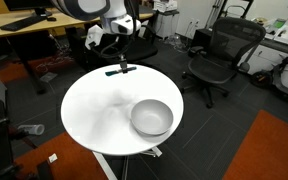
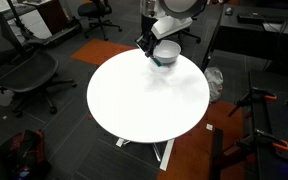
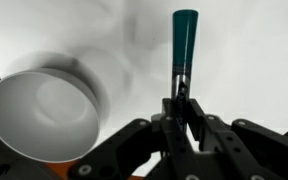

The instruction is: Remove the marker from the bowl and put it on the table

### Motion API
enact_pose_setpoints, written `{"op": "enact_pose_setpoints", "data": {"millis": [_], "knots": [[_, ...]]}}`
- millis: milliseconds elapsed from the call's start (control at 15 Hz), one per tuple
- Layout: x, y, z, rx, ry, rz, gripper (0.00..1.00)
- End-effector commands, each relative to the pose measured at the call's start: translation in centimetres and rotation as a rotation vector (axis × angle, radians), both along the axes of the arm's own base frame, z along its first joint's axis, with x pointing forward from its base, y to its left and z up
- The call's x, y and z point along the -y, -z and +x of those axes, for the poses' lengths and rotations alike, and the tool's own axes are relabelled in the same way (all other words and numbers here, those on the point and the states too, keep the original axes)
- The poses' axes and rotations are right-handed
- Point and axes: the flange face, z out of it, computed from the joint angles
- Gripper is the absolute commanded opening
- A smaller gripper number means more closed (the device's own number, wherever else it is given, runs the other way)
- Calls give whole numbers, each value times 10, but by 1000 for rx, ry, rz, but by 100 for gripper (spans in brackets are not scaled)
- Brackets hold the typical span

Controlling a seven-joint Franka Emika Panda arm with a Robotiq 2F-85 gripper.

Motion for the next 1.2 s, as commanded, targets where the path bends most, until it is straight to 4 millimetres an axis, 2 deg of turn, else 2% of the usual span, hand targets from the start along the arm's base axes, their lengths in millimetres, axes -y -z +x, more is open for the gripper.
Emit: {"op": "enact_pose_setpoints", "data": {"millis": [0, 267, 733, 1133], "knots": [[-24, 13, -6, 20, -2, 5, 5], [-33, 38, 4, 45, -4, 17, 5], [-30, 93, 7, 35, -11, 4, 5], [-29, 115, 9, 22, -12, -1, 5]]}}
